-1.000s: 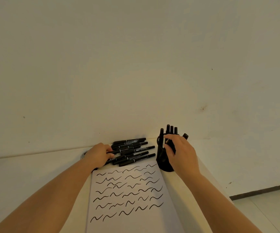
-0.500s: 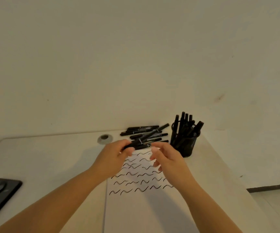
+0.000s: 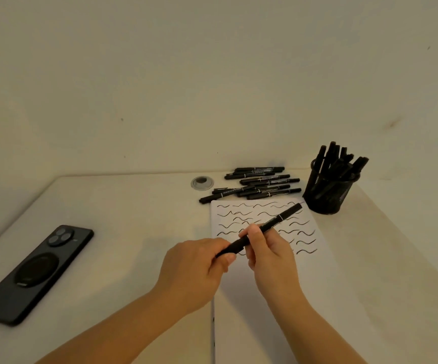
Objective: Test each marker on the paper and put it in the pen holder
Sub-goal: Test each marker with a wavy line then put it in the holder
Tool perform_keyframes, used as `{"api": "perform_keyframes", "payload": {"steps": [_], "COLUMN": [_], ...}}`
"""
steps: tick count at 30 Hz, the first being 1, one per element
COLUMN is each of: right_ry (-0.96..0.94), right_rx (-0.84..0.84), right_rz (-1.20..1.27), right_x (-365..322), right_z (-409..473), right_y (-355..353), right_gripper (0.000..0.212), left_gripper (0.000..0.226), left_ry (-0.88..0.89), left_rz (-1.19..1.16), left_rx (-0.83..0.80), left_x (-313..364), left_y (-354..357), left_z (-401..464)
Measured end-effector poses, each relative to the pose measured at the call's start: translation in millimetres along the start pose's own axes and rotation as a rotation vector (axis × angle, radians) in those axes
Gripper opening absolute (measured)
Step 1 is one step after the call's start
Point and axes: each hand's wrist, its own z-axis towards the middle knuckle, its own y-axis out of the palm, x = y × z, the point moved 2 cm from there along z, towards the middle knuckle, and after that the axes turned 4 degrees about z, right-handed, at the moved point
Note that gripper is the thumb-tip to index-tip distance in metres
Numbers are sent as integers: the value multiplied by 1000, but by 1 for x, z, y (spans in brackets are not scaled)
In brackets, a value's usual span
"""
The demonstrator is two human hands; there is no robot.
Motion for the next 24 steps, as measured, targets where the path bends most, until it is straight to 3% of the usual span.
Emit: {"api": "perform_keyframes", "payload": {"steps": [4, 6, 10, 13, 20, 24], "right_ry": [88, 65, 67, 69, -13, -64], "right_rx": [309, 369, 154, 15, -141, -87], "right_rz": [57, 145, -50, -68, -147, -186], "right_x": [-7, -14, 3, 15, 17, 20], "right_z": [17, 25, 18, 8, 8, 7], "right_y": [-23, -44, -38, -31, -24, -22], "right_gripper": [33, 31, 28, 18, 13, 20], "left_gripper": [33, 37, 42, 43, 43, 45], "left_ry": [15, -21, 158, 241, 240, 218], "left_rz": [180, 175, 49, 55, 25, 29], "left_rx": [128, 61, -119, -114, -108, -128], "left_x": [-23, -41, -47, -44, -43, -44], "left_y": [-4, -3, 6, 9, 9, 11], "left_z": [-12, -22, -31, -33, -33, -32]}}
